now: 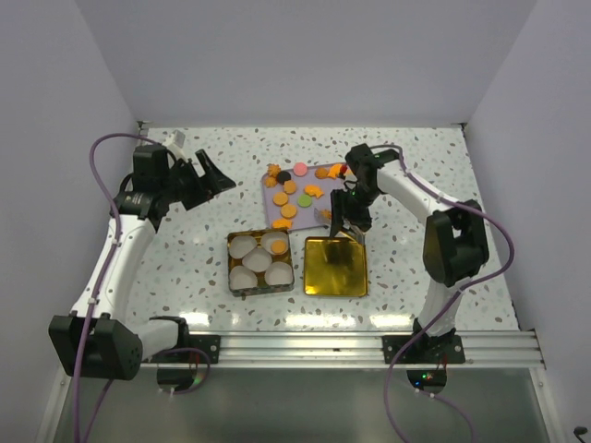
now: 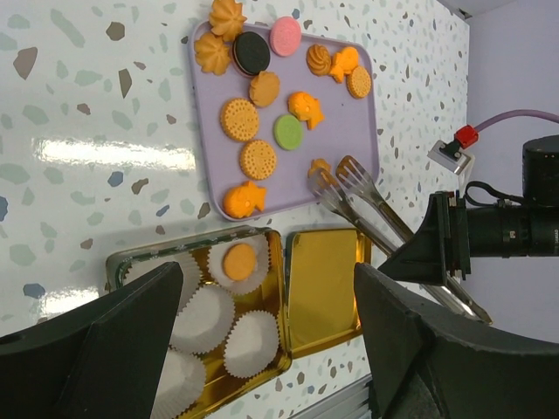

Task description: Pack the cookies

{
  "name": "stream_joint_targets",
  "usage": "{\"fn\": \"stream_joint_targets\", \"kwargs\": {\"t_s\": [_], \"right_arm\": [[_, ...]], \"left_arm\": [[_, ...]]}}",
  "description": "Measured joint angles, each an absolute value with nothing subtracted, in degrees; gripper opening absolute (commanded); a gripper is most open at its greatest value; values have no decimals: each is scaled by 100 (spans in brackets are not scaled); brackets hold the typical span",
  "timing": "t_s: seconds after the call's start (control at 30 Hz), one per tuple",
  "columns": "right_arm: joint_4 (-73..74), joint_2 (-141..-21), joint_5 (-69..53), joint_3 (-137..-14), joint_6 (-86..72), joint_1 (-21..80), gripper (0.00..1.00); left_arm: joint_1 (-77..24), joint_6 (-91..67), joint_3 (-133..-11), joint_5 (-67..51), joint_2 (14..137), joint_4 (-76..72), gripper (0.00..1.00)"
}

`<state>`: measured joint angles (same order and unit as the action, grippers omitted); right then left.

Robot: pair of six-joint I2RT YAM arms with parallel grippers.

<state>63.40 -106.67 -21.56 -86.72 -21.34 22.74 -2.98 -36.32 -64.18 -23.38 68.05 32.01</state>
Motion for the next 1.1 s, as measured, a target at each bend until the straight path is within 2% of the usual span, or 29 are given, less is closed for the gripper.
{"fn": "stream_joint_targets", "kwargs": {"t_s": [0.43,0.7,1.1], "right_arm": [[6320,-10877,-2202,-8578,-2137,2274,51],[6289,-10914,-2257,-8571,-2139,2274,37],[6272,-10916,-2355,-8525,-2152,2274,33]], "left_arm": [[-298,-3634,-6392,-2342,6838,3181,84],[-298,-3629,-6392,-2338,6838,3183,84],[-296,-3618,-6392,-2335,6938,3183,84]]}}
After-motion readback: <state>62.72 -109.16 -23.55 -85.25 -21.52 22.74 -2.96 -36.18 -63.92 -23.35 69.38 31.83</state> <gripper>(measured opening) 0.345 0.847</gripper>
